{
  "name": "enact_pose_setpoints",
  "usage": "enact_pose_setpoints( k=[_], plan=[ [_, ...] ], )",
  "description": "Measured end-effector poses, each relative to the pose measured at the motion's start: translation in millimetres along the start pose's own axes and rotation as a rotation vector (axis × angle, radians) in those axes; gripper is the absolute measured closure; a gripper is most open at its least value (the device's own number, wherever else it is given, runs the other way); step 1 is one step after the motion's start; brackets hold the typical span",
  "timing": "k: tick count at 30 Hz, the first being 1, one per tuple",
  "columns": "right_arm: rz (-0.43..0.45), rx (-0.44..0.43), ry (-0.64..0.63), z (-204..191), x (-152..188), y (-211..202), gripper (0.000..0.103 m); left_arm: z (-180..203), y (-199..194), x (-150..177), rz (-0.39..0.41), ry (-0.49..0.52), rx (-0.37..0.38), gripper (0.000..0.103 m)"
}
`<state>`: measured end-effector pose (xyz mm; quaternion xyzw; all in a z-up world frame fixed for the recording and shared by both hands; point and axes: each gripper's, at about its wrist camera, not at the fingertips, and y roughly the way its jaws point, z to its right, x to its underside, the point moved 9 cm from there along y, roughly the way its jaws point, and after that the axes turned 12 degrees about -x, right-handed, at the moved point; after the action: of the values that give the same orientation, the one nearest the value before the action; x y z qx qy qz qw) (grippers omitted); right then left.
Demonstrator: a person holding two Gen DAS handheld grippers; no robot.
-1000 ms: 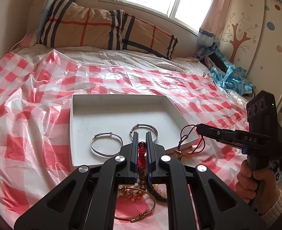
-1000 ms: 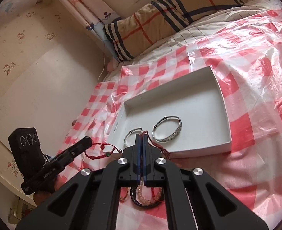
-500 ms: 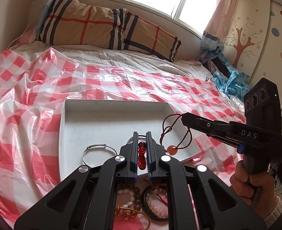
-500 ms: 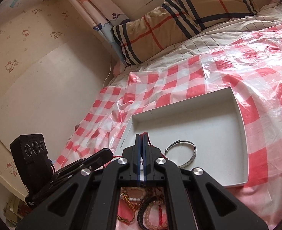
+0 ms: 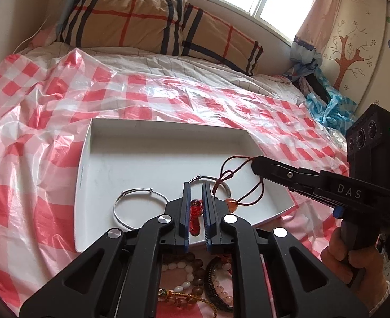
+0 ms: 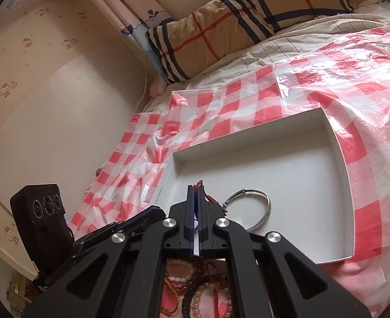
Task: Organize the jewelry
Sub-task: 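Lower both bracelets into the box and open both tools, then lift both open tools back from the box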
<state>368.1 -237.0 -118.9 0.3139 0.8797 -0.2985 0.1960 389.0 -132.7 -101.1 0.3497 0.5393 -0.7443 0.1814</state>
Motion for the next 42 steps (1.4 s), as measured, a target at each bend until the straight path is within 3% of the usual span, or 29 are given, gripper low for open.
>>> enact_pose_setpoints(
  k=[2,3,5,11,20,25,42],
  plan=[
    [-0.009,0.054,0.040,17.8,3.6,0.8,0.095,-8.1,6.5,4.5,-0.025,-0.012,-0.038,0.065],
    [-0.004,0.076,0.061,25.8,4.5,-0.8,0.078,-11.9,7.3,5.3,-0.027,-0.025,-0.049,0.061],
    [0.016,0.099,0.076,34.0,3.0,-6.1,0.064,-18.1,6.0,5.0,-0.023,-0.048,-0.068,0.053],
    [0.021,0.150,0.019,28.7,2.4,-10.9,0.063,-29.7,-2.4,4.5,0.004,-0.025,-0.162,0.032],
    [0.082,0.322,-0.030,42.3,-2.5,-31.0,0.041,-46.7,-8.9,7.6,0.028,0.030,-0.308,0.012],
    [0.086,0.315,-0.029,41.8,-3.5,-33.2,0.037,-50.3,-14.2,6.9,0.048,0.057,-0.362,0.008],
    [0.054,0.292,-0.040,34.2,4.3,-24.2,0.031,-49.3,-12.6,12.7,0.031,0.079,-0.387,0.008]
  ],
)
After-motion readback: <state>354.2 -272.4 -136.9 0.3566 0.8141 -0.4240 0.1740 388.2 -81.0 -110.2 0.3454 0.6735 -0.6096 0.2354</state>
